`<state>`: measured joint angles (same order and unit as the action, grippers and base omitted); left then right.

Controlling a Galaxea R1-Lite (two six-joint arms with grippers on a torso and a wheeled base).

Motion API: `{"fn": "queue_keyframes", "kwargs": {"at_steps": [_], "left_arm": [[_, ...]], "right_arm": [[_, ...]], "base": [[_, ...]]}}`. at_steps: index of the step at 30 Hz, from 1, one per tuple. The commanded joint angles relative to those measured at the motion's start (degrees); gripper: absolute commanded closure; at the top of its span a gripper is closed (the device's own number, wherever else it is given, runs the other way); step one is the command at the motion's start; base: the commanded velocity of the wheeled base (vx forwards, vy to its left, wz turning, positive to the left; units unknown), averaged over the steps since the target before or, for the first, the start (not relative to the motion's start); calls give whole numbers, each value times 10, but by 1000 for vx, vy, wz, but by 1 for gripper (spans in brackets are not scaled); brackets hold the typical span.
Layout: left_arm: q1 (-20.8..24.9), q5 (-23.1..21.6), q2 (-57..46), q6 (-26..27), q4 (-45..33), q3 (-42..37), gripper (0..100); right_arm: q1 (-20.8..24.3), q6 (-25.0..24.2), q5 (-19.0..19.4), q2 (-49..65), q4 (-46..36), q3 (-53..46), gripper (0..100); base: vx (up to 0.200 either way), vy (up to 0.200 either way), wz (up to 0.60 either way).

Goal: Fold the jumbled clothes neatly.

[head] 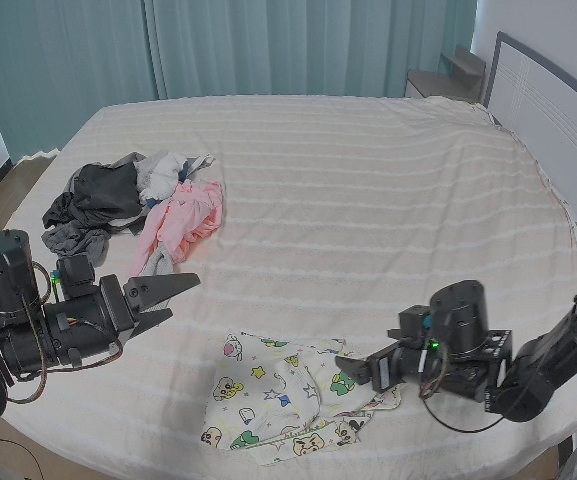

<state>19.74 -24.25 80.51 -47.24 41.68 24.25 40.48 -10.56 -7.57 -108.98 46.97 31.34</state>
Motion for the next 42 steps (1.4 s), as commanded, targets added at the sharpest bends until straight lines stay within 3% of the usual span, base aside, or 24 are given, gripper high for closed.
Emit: {"fn": "queue_keyframes", "kwargs": {"at_steps": [1, 9, 15, 25, 30, 34, 42], "left_arm": [[-15, 0, -9, -2, 4, -9, 0], [-15, 0, -8, -2, 4, -10, 0], [-15, 0, -6, -2, 4, -10, 0], [-15, 0, -4, -2, 4, -11, 0], [-17, -1, -3, -1, 5, -11, 0], [-18, -1, 4, -2, 5, -11, 0], [-18, -1, 4, -2, 5, -11, 0]], "right_arm": [[59, -2, -32, -109, -34, 79, 0], [112, 4, -62, -127, -123, 149, 0], [137, 8, -77, -146, -139, 183, 0], [140, 48, -94, -175, -154, 248, 0], [132, 47, -71, -178, -143, 220, 0], [130, 58, -48, -189, -88, 197, 0], [99, 142, -41, -211, 2, 156, 0]], "base": [[0, 0, 0], [0, 0, 0], [0, 0, 0], [0, 0, 0], [0, 0, 0], [0, 0, 0], [0, 0, 0]]}}
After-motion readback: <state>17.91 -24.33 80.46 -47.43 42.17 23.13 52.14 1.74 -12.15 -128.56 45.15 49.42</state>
